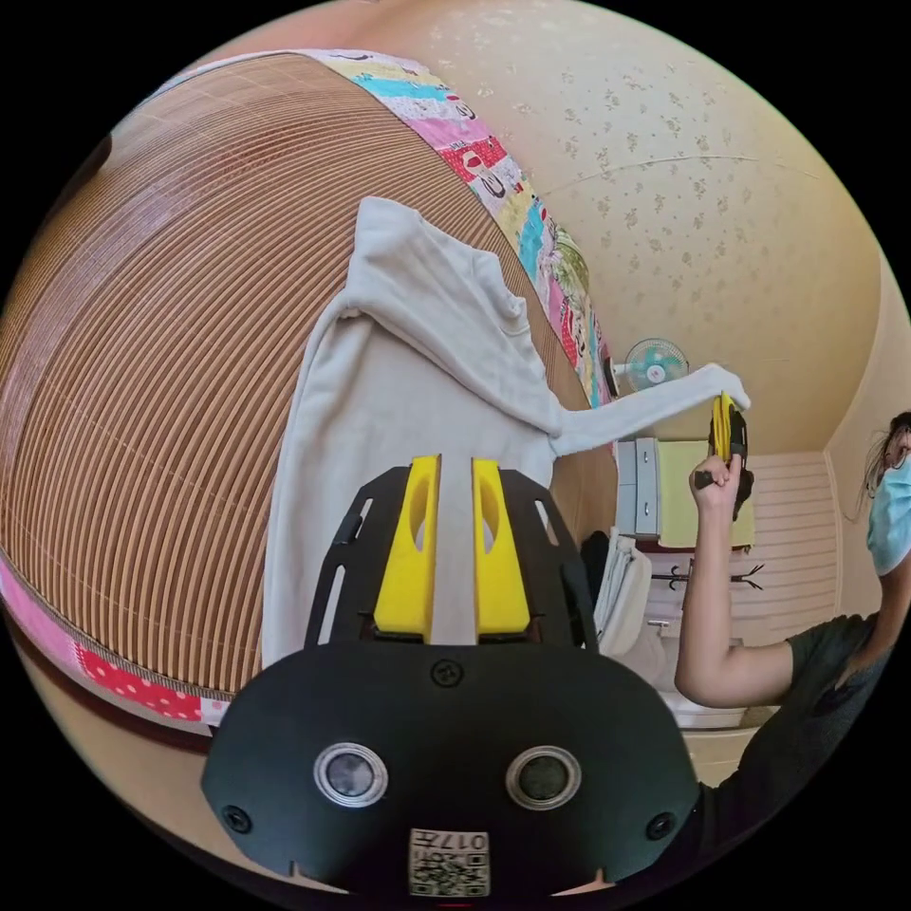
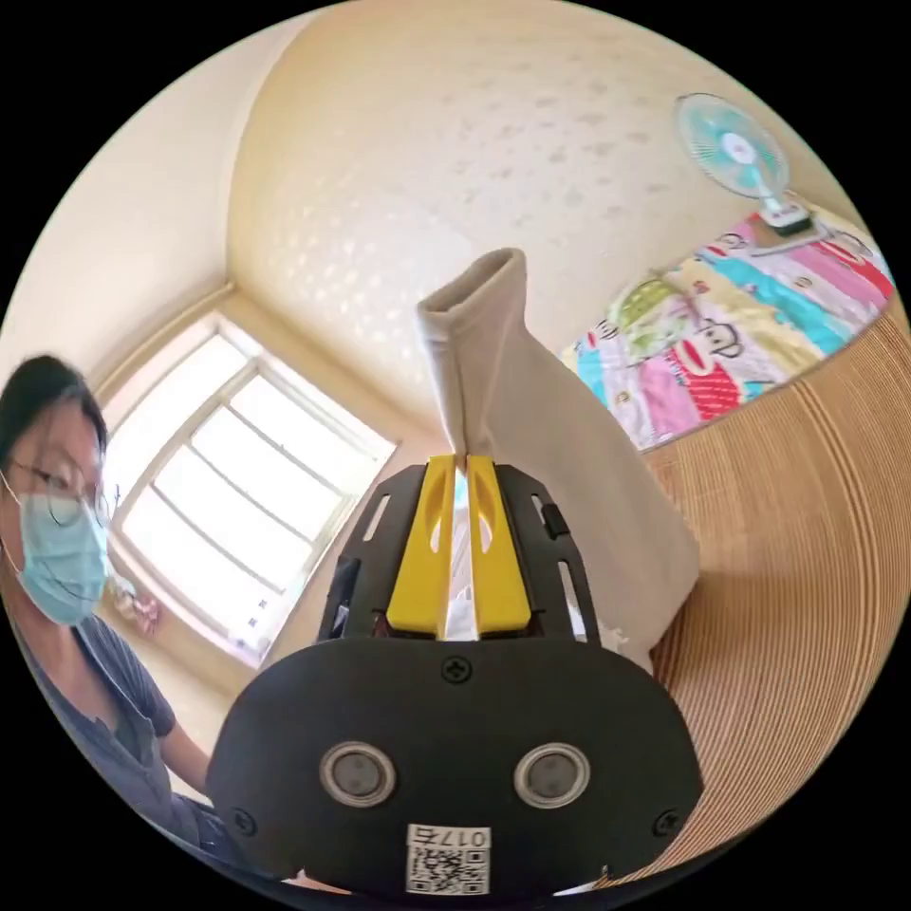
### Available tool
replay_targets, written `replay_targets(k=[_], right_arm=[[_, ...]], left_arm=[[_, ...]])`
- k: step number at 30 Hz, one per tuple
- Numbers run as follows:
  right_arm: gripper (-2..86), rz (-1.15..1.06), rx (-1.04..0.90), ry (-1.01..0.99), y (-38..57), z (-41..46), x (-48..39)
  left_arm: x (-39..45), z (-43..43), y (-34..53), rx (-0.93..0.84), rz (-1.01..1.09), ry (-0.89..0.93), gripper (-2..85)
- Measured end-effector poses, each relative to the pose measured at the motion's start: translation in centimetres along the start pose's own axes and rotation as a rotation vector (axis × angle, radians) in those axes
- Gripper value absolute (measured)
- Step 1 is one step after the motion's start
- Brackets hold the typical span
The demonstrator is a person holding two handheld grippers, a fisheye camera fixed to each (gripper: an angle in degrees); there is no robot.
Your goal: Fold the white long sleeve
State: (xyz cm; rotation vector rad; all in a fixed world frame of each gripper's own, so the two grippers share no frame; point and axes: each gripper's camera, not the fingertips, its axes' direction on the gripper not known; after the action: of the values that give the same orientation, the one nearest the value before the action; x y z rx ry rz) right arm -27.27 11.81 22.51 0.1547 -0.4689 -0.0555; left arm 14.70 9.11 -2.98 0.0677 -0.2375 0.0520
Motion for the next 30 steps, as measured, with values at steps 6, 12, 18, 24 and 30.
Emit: replay_targets(k=[6, 12, 18, 24, 30], right_arm=[[9.7, 0.145, -0.731, -0.106, 18.1, 27.6, -2.2], [11.3, 0.291, -0.719, 0.090, 28.9, 17.8, 2.5], [11.7, 0.389, -0.814, 0.617, 32.6, 4.1, 6.5], [13.2, 0.479, -1.155, 0.585, 37.3, 2.1, 8.6], [12.7, 0.526, -1.176, 0.524, 35.8, 2.5, 10.5]], left_arm=[[-2.0, -1.5, 1.3, 0.040, -0.083, 0.022, 7.5], [-4.4, -6.7, 2.0, 0.062, -0.083, -0.117, 10.8], [-6.8, -11.4, 4.2, -0.164, 0.006, -0.255, 12.5], [-12.0, -10.8, 6.6, -0.539, -0.067, -0.139, 17.6], [-17.5, -9.3, 1.9, -0.655, -0.228, 0.212, 10.0]])
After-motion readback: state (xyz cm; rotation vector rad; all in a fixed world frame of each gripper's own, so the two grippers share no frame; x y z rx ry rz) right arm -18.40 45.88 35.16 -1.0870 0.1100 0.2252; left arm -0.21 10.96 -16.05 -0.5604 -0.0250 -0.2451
